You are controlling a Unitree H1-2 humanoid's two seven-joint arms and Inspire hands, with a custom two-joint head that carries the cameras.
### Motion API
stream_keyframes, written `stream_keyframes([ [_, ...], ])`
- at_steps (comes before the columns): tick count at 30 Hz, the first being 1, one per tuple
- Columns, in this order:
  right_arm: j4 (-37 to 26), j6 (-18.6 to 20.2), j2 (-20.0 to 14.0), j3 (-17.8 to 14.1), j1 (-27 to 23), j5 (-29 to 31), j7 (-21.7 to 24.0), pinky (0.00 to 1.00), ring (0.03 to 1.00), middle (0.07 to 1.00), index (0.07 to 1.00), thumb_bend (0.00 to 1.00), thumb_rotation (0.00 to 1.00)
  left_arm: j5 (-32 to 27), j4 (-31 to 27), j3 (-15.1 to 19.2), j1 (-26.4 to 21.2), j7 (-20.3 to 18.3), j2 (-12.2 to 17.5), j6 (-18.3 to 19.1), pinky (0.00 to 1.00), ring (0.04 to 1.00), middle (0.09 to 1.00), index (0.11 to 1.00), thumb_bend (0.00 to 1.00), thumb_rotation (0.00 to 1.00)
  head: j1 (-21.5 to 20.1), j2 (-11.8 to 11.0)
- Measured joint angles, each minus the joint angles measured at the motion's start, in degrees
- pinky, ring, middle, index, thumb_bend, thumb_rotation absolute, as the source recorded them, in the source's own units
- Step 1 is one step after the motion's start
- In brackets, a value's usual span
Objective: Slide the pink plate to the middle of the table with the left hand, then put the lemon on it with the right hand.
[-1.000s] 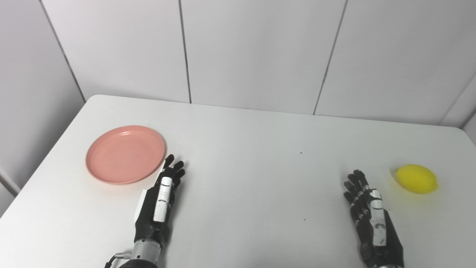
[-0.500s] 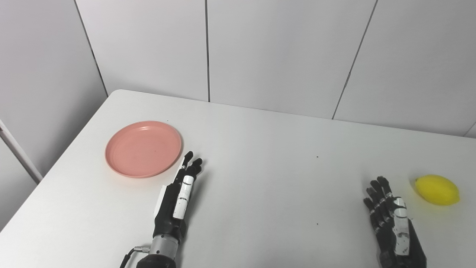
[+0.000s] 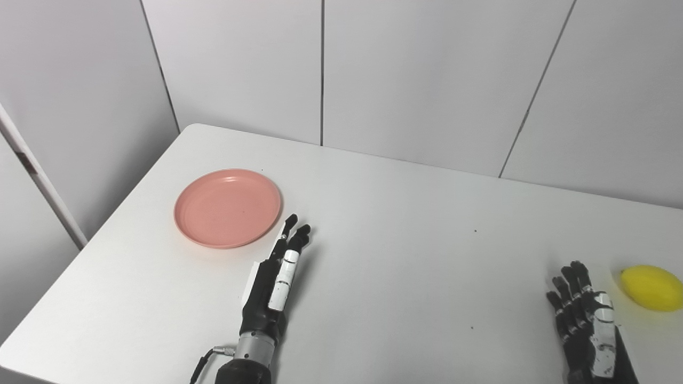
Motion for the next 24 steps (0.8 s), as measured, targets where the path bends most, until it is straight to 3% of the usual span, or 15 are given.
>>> stream_keyframes([
  [6,0.1,0.0,0.0,0.0,-0.1,0.0,0.0,1.00,1.000,0.999,1.000,0.67,1.00,0.0,0.1,-0.3,0.0,0.0,-0.3,-0.1,0.99,0.938,0.920,0.949,0.67,0.90,-0.4,-0.2],
  [10,0.1,-0.1,0.0,0.2,-0.1,-0.1,0.1,1.00,1.000,0.997,0.999,0.66,1.00,-1.7,0.2,-0.2,0.0,-1.1,-0.3,-0.6,1.00,0.950,0.936,0.943,0.75,0.86,0.2,-0.8],
  [14,0.2,-0.1,0.2,0.1,-0.2,0.1,0.1,1.00,1.000,1.000,1.000,0.66,1.00,-4.3,0.1,0.3,0.0,-2.7,-0.2,-0.8,1.00,0.940,0.929,0.917,0.73,0.87,0.7,-1.1],
  [24,0.2,-0.1,0.5,0.4,-0.3,0.2,0.2,1.00,1.000,1.000,1.000,0.62,1.00,-6.5,-3.1,2.1,-0.8,-5.1,0.8,4.6,0.90,0.893,0.902,0.850,0.87,0.89,-0.4,-1.6],
])
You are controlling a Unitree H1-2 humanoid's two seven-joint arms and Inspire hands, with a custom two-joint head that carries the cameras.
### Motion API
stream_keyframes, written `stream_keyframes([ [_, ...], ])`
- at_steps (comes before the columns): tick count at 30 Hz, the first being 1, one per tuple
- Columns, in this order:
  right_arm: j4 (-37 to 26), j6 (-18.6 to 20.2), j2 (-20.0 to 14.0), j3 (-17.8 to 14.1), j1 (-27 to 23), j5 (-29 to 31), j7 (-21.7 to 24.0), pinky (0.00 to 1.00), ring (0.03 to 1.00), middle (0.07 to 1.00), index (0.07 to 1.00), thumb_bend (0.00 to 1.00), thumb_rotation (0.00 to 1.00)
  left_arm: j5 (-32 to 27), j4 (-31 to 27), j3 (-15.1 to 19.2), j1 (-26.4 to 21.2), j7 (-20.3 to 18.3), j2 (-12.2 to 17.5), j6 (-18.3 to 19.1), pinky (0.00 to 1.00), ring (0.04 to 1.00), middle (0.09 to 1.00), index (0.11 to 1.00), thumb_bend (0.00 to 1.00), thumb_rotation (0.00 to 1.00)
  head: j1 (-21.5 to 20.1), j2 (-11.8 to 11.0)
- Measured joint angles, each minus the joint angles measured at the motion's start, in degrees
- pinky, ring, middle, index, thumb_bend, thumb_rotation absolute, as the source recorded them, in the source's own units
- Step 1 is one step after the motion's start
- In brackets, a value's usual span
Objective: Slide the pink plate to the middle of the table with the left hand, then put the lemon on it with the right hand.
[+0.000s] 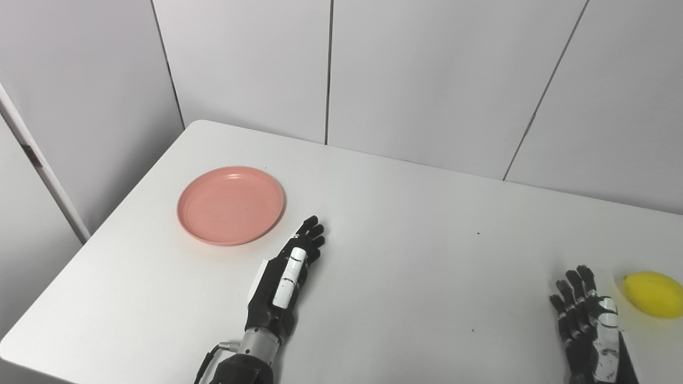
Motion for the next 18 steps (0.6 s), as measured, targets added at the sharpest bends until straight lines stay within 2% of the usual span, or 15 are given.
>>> stream_keyframes([
  [3,0.0,0.0,0.0,0.2,0.0,-0.4,0.0,1.00,1.000,1.000,1.000,0.62,1.00,0.1,0.0,0.4,-1.0,-0.4,1.3,0.5,0.88,0.868,0.864,0.794,0.91,0.91,-0.6,-0.3],
  [10,-0.1,-0.1,0.0,0.2,0.2,-1.3,-0.1,1.00,1.000,1.000,1.000,0.61,1.00,0.0,0.3,2.2,-7.1,-1.8,5.1,0.6,0.81,0.818,0.810,0.762,0.93,0.89,-1.0,-0.3],
  [18,-0.5,-0.2,0.2,0.2,0.4,-1.7,-0.2,1.00,1.000,0.999,1.000,0.61,1.00,-0.3,2.0,3.5,-11.8,-3.3,6.4,1.3,0.74,0.750,0.747,0.710,0.95,0.84,-1.9,-0.2],
])
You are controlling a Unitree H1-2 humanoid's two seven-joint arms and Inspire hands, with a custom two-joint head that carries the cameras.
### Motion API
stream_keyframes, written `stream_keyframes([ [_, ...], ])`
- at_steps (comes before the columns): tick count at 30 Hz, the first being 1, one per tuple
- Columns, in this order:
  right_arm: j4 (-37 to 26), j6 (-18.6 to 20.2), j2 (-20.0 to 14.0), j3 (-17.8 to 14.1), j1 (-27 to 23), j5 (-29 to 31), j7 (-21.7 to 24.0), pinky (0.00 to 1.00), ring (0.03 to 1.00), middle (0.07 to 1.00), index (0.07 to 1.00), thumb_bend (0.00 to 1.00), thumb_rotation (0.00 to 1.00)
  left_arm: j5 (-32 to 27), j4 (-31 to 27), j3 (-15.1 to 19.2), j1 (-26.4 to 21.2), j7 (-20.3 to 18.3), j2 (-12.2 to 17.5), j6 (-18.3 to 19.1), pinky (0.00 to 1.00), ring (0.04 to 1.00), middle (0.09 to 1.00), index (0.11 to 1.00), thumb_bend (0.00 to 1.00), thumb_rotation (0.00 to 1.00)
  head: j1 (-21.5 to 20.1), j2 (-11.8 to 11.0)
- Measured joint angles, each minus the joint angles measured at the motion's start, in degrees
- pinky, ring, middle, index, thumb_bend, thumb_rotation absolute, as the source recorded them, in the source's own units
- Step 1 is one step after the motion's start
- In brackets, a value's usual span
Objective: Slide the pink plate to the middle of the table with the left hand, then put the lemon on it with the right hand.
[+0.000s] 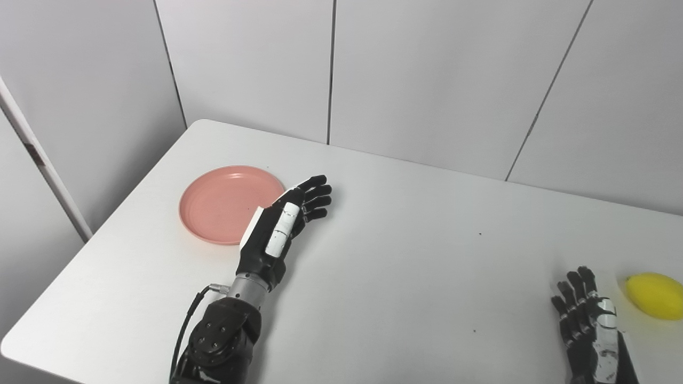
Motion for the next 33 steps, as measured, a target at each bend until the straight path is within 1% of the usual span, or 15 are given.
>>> stream_keyframes([
  [3,0.0,0.0,0.0,0.0,0.1,-0.5,-0.1,1.00,1.000,0.996,1.000,0.61,1.00,-0.2,0.3,0.7,-1.1,-0.3,0.9,0.1,0.72,0.746,0.746,0.708,0.95,0.82,0.1,0.0],
  [5,-0.1,0.0,0.1,-0.1,0.1,-0.8,-0.1,1.00,1.000,0.995,1.000,0.61,1.00,-0.6,0.4,1.3,-1.8,-0.5,0.9,0.1,0.70,0.736,0.739,0.703,0.95,0.80,0.1,0.0],
  [8,-0.1,0.0,0.3,-0.1,0.1,-0.8,-0.1,1.00,1.000,0.995,1.000,0.62,1.00,-1.1,0.4,1.8,-2.7,-0.6,0.9,0.1,0.68,0.728,0.739,0.701,0.95,0.81,0.1,0.0],
  [11,-0.1,0.0,0.3,-0.1,0.1,-0.8,-0.1,1.00,1.000,0.995,1.000,0.62,1.00,-1.1,0.2,2.0,-3.8,-0.6,1.2,0.6,0.68,0.735,0.742,0.703,0.95,0.82,0.1,0.2],
  [13,-0.1,0.0,0.3,-0.1,0.1,-0.8,0.0,1.00,1.000,0.994,1.000,0.62,1.00,-0.9,-0.1,2.3,-4.5,-0.5,1.6,1.2,0.71,0.750,0.752,0.709,0.95,0.83,0.1,0.2],
  [16,-0.1,0.0,0.3,-0.1,0.1,-0.7,0.0,1.00,1.000,0.993,1.000,0.61,1.00,-0.9,-1.2,2.9,-5.2,-0.4,2.4,2.4,0.70,0.756,0.758,0.716,0.95,0.82,0.2,0.3],
  [19,-0.1,0.0,0.3,-0.2,0.2,-0.7,0.0,1.00,1.000,0.998,1.000,0.62,1.00,-1.1,-1.6,4.1,-6.4,-0.4,3.1,2.9,0.70,0.759,0.760,0.718,0.95,0.81,0.2,0.0],
  [23,-0.1,0.0,0.3,-0.1,0.2,-1.1,0.0,1.00,1.000,0.997,1.000,0.61,1.00,-1.2,-1.4,5.9,-8.0,-0.3,3.7,2.9,0.70,0.759,0.759,0.723,0.92,0.82,0.3,-0.2],
  [28,-0.1,-0.1,0.4,-0.1,0.1,-1.1,-0.1,1.00,0.997,0.988,0.990,0.62,1.00,-1.3,0.8,7.1,-9.0,-0.6,5.0,2.9,0.69,0.753,0.761,0.722,0.92,0.84,-0.2,-0.2],
  [33,0.0,-0.2,0.4,-0.2,0.1,-1.1,-0.1,1.00,1.000,0.995,1.000,0.63,1.00,-2.2,4.3,9.3,-9.7,-0.6,6.5,2.9,0.69,0.761,0.771,0.737,0.90,0.83,-0.2,-0.3],
])
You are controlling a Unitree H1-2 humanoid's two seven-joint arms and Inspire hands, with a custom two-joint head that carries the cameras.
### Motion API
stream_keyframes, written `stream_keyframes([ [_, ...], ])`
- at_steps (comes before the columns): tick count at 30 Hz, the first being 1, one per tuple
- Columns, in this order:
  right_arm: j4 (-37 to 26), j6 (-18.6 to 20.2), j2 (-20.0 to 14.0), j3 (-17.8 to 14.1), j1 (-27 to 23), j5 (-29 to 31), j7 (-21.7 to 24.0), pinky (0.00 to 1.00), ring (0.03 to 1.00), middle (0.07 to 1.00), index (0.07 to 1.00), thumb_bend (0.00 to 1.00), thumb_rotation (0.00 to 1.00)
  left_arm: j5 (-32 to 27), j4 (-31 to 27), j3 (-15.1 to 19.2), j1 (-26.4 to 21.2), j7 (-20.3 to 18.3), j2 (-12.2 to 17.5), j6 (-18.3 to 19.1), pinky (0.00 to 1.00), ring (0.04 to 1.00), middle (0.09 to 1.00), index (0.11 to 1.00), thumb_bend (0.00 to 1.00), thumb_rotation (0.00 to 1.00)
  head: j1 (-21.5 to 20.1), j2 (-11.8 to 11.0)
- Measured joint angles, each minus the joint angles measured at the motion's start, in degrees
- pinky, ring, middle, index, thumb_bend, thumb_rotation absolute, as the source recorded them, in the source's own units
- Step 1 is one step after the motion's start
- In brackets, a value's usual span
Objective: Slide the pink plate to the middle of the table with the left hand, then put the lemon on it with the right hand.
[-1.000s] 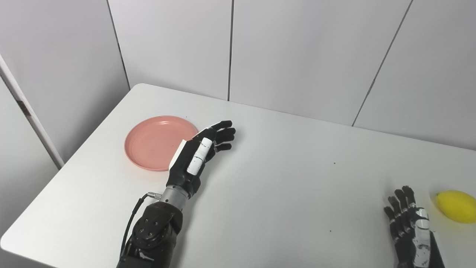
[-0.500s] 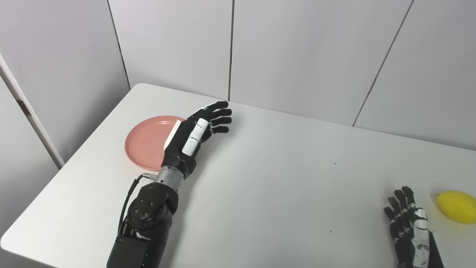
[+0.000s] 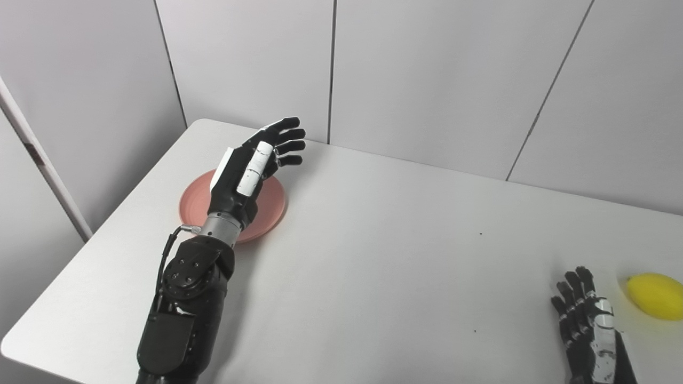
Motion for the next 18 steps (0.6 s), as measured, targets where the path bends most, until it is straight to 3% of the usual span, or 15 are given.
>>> stream_keyframes([
  [9,0.0,-0.1,0.0,0.0,0.0,-0.2,0.0,1.00,0.999,0.995,0.999,0.62,1.00,-2.6,8.9,3.8,-3.9,-1.2,3.9,-1.6,0.75,0.777,0.783,0.762,0.93,0.81,-0.4,-0.4],
  [18,0.6,-1.9,0.1,0.0,-0.1,-0.2,0.0,1.00,1.000,0.994,0.996,0.60,1.00,-2.4,15.4,5.4,-5.9,-1.2,5.6,-4.9,0.71,0.758,0.756,0.751,0.91,0.81,-0.4,-1.4],
])
